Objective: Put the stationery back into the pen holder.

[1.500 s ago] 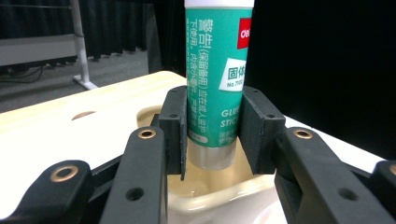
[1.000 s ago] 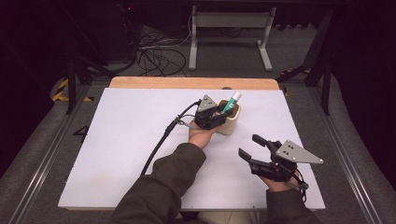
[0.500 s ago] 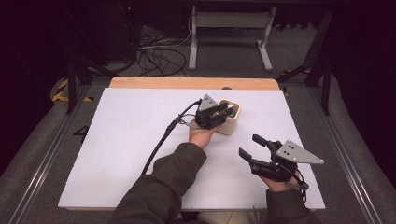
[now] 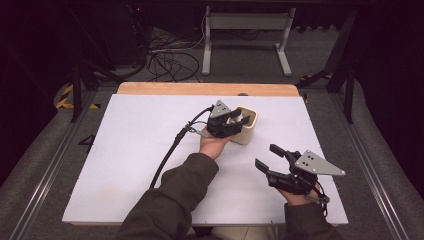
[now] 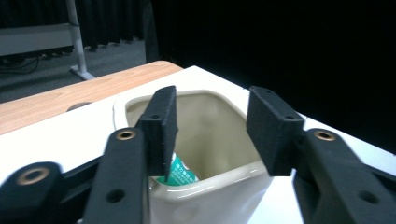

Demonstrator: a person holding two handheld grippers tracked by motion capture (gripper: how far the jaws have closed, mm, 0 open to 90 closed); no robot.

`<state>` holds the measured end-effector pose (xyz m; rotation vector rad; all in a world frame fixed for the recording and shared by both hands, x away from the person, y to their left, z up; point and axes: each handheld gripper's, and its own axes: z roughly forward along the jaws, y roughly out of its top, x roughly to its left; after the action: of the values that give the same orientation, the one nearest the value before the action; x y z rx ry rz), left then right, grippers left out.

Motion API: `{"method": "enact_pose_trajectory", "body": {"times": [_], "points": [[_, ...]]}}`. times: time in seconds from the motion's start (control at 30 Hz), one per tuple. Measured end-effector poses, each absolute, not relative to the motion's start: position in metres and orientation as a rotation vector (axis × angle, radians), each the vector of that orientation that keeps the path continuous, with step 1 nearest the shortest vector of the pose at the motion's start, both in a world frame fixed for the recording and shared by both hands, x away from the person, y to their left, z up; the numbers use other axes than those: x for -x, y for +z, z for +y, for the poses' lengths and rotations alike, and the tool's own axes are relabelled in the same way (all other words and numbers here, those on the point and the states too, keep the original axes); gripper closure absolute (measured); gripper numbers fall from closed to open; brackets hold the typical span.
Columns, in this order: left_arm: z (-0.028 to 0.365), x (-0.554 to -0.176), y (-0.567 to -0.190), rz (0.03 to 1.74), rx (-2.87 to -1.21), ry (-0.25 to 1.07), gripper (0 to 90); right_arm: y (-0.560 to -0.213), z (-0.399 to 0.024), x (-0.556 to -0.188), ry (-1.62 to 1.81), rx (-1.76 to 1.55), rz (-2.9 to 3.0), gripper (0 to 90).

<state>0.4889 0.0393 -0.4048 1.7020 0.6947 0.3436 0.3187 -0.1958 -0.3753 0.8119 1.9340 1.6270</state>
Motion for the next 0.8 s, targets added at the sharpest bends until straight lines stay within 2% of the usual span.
{"method": "enact_pose_trajectory", "body": {"times": [0.13,0.8], "points": [[0.043,-0.485,-0.399,0.684,-1.706,0.344,45.8,-0.375,-0.196,-0.319,1.626,-0.814,1.930,32.0],[0.091,-0.449,-0.368,0.619,-1.625,0.366,30.3,-0.375,-0.196,-0.317,1.620,-0.824,1.908,32.0]]}}
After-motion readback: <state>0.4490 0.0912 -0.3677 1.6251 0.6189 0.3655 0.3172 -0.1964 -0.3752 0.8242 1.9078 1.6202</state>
